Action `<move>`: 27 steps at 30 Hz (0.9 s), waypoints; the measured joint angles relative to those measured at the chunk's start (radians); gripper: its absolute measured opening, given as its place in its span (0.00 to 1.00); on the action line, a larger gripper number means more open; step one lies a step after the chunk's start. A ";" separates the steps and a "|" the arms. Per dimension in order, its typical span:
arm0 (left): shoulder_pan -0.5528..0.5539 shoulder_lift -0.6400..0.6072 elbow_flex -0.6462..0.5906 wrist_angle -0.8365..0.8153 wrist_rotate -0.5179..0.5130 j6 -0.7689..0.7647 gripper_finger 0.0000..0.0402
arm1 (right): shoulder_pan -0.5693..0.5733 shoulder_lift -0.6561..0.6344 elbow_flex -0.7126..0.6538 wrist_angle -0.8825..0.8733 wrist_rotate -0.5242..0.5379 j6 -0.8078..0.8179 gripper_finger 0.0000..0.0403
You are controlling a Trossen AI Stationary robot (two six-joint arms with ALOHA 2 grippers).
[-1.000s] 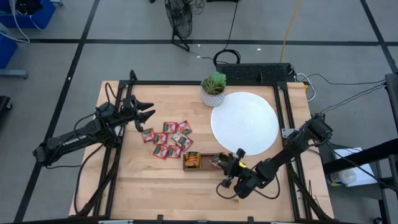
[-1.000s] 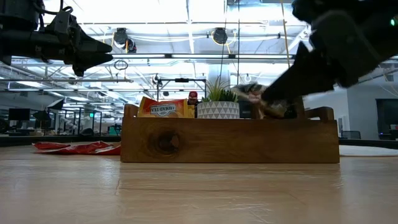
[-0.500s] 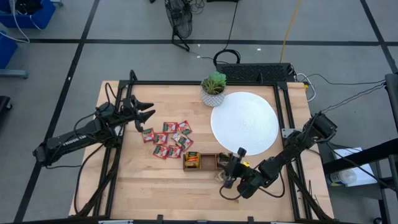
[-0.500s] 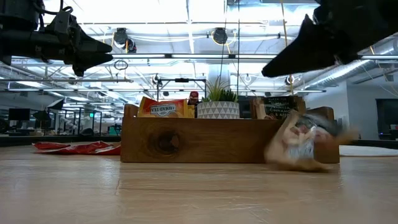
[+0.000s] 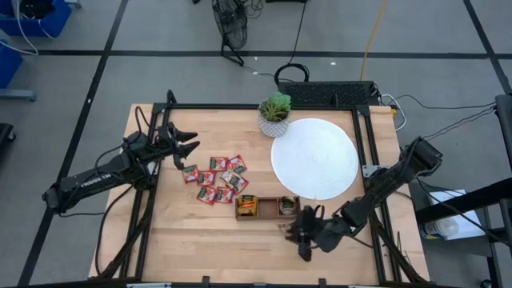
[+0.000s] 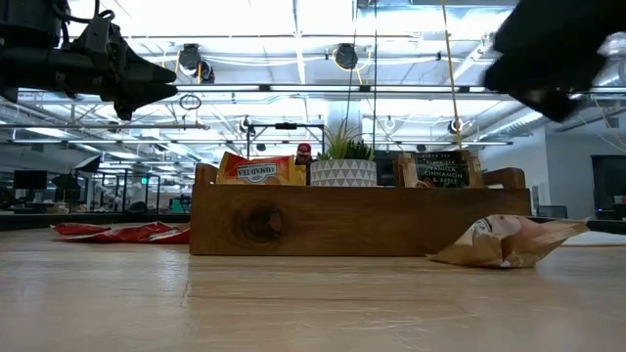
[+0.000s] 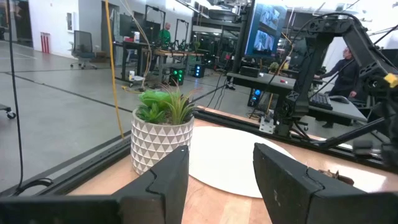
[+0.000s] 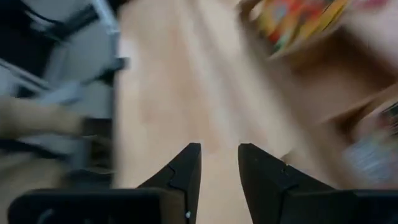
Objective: Pick & Place Tea
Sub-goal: Put the light brown tea bag into the right section of the wooden organizer
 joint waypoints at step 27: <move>0.000 0.000 0.000 0.000 0.000 0.000 0.45 | 0.010 0.002 -0.387 0.340 -0.034 0.978 0.30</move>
